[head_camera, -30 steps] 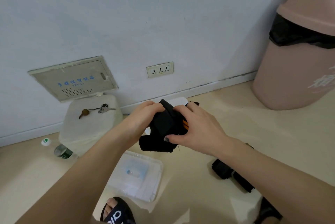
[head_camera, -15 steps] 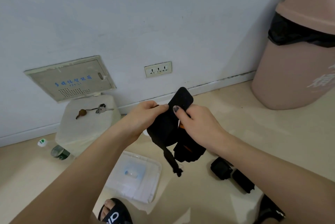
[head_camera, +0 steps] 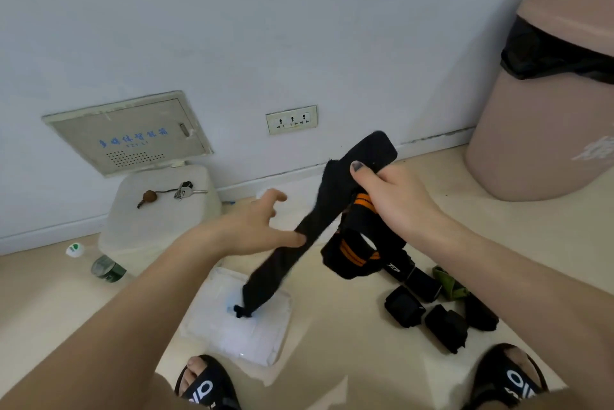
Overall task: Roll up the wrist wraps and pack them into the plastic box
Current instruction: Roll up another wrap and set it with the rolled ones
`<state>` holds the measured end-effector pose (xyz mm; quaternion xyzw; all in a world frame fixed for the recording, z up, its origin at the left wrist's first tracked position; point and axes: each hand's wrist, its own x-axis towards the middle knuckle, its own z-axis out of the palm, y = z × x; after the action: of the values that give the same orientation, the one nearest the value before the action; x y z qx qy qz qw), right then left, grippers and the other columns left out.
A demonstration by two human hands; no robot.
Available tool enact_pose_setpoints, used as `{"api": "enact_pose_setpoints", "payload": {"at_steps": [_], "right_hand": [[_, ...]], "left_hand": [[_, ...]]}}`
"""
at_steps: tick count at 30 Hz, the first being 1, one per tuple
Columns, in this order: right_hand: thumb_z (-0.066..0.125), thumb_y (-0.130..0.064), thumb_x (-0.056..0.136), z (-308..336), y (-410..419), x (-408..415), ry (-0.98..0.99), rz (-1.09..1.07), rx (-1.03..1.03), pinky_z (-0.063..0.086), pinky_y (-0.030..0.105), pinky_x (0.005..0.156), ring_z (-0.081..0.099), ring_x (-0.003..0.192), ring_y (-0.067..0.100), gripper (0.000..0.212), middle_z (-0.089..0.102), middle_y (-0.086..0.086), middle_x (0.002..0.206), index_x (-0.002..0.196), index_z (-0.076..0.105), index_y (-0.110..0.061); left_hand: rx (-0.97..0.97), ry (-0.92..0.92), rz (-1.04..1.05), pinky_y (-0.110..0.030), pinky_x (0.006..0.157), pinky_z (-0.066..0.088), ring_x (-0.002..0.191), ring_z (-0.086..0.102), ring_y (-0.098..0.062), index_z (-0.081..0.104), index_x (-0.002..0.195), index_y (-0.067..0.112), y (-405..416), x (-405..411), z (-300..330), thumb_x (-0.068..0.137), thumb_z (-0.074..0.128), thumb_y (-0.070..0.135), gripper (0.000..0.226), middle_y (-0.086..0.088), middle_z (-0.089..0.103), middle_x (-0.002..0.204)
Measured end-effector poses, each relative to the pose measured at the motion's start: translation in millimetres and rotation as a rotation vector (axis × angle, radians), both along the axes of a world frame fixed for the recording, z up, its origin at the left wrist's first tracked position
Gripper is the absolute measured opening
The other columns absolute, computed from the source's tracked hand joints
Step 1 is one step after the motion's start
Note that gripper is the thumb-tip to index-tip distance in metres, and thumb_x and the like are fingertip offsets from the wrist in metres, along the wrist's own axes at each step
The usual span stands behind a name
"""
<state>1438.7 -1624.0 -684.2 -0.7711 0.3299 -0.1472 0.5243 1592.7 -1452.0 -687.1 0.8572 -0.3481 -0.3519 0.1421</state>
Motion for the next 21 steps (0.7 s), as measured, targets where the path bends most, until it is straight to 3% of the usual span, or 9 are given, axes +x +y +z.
{"api": "enact_pose_setpoints", "payload": {"at_steps": [3, 7, 11, 14, 17, 18, 21], "right_hand": [[0.051, -0.047, 0.104, -0.1, 13.8, 6.6, -0.037, 0.057, 0.004, 0.048, 0.042, 0.069, 0.056, 0.065, 0.028, 0.065, 0.053, 0.014, 0.066, 0.077, 0.054, 0.012], [0.053, -0.044, 0.103, 7.7, 19.3, 16.5, -0.133, 0.006, 0.098, 0.043, 0.036, 0.069, 0.053, 0.065, 0.019, 0.06, 0.052, 0.005, 0.065, 0.079, 0.055, 0.01], [0.056, -0.043, 0.103, 13.0, 24.3, 15.6, -0.174, 0.023, 0.148, 0.044, 0.037, 0.065, 0.052, 0.061, 0.021, 0.059, 0.049, 0.008, 0.062, 0.073, 0.052, 0.007], [0.065, -0.036, 0.099, 20.2, 29.7, 13.4, -0.253, 0.061, 0.249, 0.056, 0.042, 0.068, 0.065, 0.065, 0.023, 0.041, 0.063, 0.01, 0.067, 0.079, 0.066, 0.0], [0.076, -0.018, 0.09, 26.8, 32.9, 10.7, -0.254, 0.149, 0.241, 0.06, 0.036, 0.074, 0.072, 0.073, 0.019, 0.009, 0.074, 0.009, 0.078, 0.086, 0.076, -0.009], [0.078, -0.012, 0.087, 28.9, 32.7, 9.9, -0.238, 0.153, 0.225, 0.059, 0.032, 0.074, 0.071, 0.074, 0.016, 0.001, 0.074, 0.006, 0.079, 0.087, 0.077, -0.011], [0.074, -0.002, 0.083, 34.8, 22.7, 5.9, -0.214, 0.074, 0.316, 0.057, 0.024, 0.068, 0.07, 0.074, 0.014, 0.012, 0.072, 0.003, 0.078, 0.089, 0.077, -0.012]], "left_hand": [[-0.232, 0.151, -0.003, -0.038, 0.106, 0.051, 0.118, 0.061, -0.003, 0.044, 0.134, 0.042, -12.0, -7.9, -1.4, 0.057, 0.082, 0.068, 0.09, 0.014, 0.06, 0.128], [-0.383, 0.155, -0.028, -0.038, 0.103, 0.053, 0.11, 0.066, -0.004, 0.053, 0.123, 0.034, -18.6, -15.7, -1.1, 0.061, 0.082, 0.058, 0.073, 0.015, 0.063, 0.124], [-0.495, 0.169, -0.006, -0.043, 0.099, 0.055, 0.107, 0.07, -0.006, 0.056, 0.117, 0.032, -20.8, -23.7, 1.5, 0.078, 0.068, 0.042, 0.042, 0.016, 0.066, 0.121], [-0.548, 0.12, 0.024, -0.043, 0.096, 0.055, 0.1, 0.07, -0.007, 0.058, 0.11, 0.036, -22.2, -26.5, 6.3, 0.083, 0.051, 0.034, 0.028, 0.019, 0.069, 0.108], [-0.616, 0.103, 0.113, -0.034, 0.082, 0.052, 0.082, 0.063, -0.006, 0.064, 0.088, 0.043, -24.9, -26.8, 12.9, 0.093, 0.045, 0.028, 0.025, 0.023, 0.068, 0.08], [-0.637, 0.111, 0.155, -0.036, 0.079, 0.052, 0.079, 0.062, -0.009, 0.066, 0.085, 0.041, -25.5, -25.8, 14.6, 0.094, 0.046, 0.025, 0.027, 0.02, 0.066, 0.076], [-0.639, 0.145, 0.306, -0.04, 0.079, 0.06, 0.084, 0.068, -0.02, 0.067, 0.1, 0.02, -25.5, -21.0, 18.9, 0.101, 0.045, 0.011, 0.023, -0.001, 0.071, 0.089]]}}
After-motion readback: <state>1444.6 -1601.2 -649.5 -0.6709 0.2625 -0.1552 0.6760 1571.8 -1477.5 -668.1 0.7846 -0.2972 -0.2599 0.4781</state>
